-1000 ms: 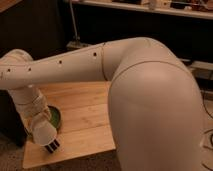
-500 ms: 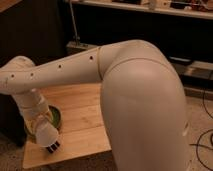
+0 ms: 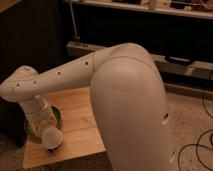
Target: Place the ceramic cup over the eraser
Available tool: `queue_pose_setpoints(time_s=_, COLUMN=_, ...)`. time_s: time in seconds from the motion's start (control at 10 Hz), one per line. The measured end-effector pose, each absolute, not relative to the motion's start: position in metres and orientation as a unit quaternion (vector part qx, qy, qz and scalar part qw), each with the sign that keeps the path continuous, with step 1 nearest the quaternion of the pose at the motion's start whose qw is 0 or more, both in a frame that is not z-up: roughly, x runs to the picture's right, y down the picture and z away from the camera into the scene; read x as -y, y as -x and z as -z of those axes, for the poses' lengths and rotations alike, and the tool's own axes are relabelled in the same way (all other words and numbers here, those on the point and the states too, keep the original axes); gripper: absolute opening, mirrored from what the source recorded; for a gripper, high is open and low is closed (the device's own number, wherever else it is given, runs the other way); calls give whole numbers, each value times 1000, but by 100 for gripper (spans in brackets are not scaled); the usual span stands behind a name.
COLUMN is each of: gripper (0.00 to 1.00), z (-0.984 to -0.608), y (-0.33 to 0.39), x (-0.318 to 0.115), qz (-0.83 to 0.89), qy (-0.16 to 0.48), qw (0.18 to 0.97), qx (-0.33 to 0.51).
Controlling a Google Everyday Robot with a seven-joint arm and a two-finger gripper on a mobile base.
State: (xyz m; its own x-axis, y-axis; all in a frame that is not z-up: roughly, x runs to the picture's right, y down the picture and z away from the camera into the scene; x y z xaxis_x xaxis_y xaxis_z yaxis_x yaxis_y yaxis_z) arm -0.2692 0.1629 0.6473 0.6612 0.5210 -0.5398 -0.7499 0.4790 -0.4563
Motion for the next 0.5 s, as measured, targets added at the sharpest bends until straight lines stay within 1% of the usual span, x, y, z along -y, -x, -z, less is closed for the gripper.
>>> queue_pose_setpoints(time_s=0.1, gripper=75, z=-649, y=269, x=-164, qz=-380, qy=346, qw=842, qx=-166)
queue_pose_setpoints(time_s=0.2, gripper=80, z=-651, y=267, x=-163, qz=-387, qy=353, qw=836, qx=-164)
queue_pose_setpoints(time_s=0.5, gripper=80, z=-648, y=268, x=-160, qz=-391, qy=364, qw=832, qx=-148)
